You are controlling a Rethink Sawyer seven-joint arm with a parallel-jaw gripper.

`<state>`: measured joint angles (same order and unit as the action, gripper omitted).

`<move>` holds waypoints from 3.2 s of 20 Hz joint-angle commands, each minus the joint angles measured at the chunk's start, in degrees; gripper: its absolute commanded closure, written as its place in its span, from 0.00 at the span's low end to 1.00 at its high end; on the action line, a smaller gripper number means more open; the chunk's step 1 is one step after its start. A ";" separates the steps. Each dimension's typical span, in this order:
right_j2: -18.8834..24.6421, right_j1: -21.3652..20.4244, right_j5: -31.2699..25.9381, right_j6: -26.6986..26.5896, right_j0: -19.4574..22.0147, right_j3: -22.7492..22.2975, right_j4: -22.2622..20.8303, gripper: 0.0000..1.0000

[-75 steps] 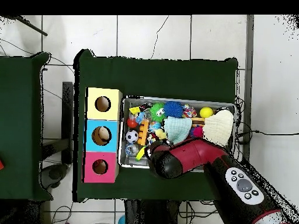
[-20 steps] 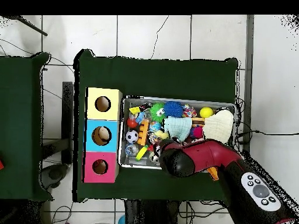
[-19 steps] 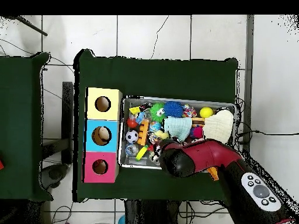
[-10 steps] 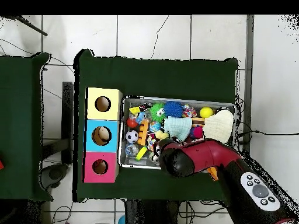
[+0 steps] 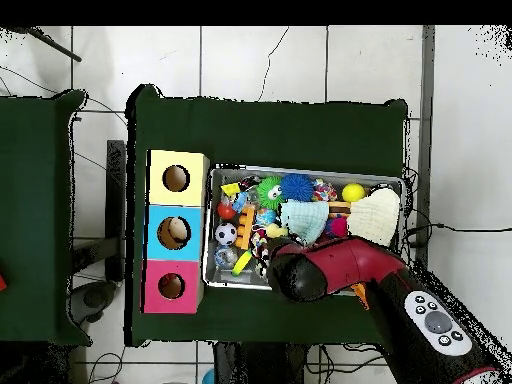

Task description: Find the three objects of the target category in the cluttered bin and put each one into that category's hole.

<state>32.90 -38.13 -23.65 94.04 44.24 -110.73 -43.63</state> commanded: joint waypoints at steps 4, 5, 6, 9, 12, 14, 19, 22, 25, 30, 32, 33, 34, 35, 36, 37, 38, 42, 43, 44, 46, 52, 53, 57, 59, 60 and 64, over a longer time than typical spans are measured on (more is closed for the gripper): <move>-0.04 3.02 -1.44 -2.66 -0.50 6.46 -2.03 0.00; 0.10 2.93 -1.56 -2.81 -0.37 6.40 -1.88 0.00; 0.36 2.89 -1.72 -3.09 -0.14 6.30 -1.67 0.00; 1.57 2.37 -2.85 -4.30 0.85 5.97 -0.50 0.00; 2.55 1.94 -4.07 -5.55 1.79 5.94 0.50 0.00; 3.06 1.96 -4.64 -6.22 2.37 6.15 0.97 0.00; 3.85 2.19 -5.69 -7.46 3.09 6.84 1.15 0.00; 3.96 1.94 -5.96 -7.23 3.12 6.94 1.28 0.00; 2.97 2.17 -5.03 -6.14 2.12 7.60 -0.04 0.00; 1.52 3.07 -3.64 -4.43 0.78 8.35 -1.45 0.00; 0.94 3.39 -3.41 -4.16 0.17 8.85 -2.14 0.00; 0.47 3.77 -3.03 -3.76 -0.23 9.26 -2.62 0.00; 0.00 4.16 -2.65 -3.36 -0.63 9.66 -3.11 0.00; -0.46 4.68 -2.21 -2.85 -1.03 10.10 -3.51 0.00; -0.82 5.04 -1.87 -2.49 -1.37 10.44 -3.81 0.00; -1.04 5.23 -1.75 -2.33 -1.57 10.60 -3.89 0.00; -1.26 5.42 -1.64 -2.17 -1.78 10.76 -3.97 0.00; -1.91 6.03 -0.95 -1.75 -2.31 11.20 -4.46 0.00; -2.10 6.30 -0.66 -1.53 -2.41 11.35 -4.62 0.00; -2.25 6.61 -0.30 -1.41 -2.47 11.48 -4.89 0.00; -2.57 7.27 0.38 -1.13 -2.51 11.70 -5.29 0.00; -1.53 7.96 0.38 -3.15 -0.94 11.34 -5.14 0.00; -1.14 7.84 0.12 -3.76 -0.55 11.11 -4.98 0.00; -0.50 7.69 0.03 -4.68 0.34 10.77 -4.97 0.00; -0.84 7.73 1.02 -3.81 0.39 10.56 -5.32 0.00; -1.00 7.66 1.78 -3.37 0.38 10.36 -5.71 0.00; -1.38 6.27 3.45 -2.04 0.57 8.39 -6.21 0.00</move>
<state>32.46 -31.89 -23.28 94.04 43.75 -104.06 -45.36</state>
